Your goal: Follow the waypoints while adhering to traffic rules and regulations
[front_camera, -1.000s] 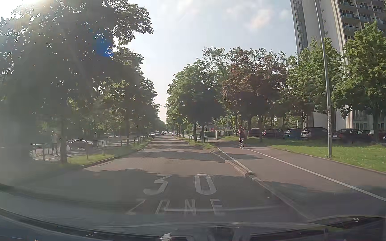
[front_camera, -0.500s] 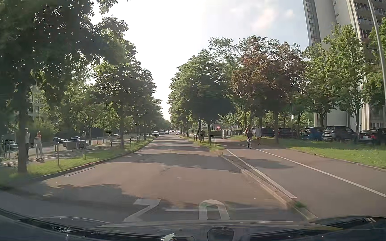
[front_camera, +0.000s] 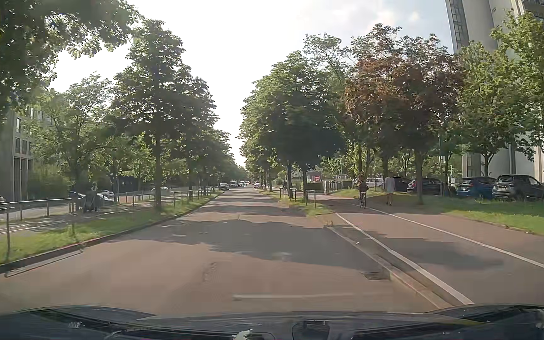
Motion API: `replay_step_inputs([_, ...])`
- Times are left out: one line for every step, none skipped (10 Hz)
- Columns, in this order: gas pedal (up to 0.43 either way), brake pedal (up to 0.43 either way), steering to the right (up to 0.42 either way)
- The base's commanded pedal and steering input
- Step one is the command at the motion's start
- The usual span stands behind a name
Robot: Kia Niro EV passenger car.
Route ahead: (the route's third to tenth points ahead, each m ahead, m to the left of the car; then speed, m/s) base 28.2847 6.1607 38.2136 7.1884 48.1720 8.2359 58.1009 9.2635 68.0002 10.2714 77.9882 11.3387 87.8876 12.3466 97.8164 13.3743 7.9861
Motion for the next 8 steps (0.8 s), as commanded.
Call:
replay_step_inputs([0.0, 0.0, -0.015])
replay_step_inputs([0.0, 0.0, -0.014])
replay_step_inputs([0.0, 0.0, -0.014])
replay_step_inputs([0.0, 0.0, -0.014])
replay_step_inputs([0.0, 0.0, -0.014])
replay_step_inputs([0.0, 0.0, -0.014])
replay_step_inputs([0.0, 0.0, -0.014])
replay_step_inputs([0.0, 0.0, -0.014])
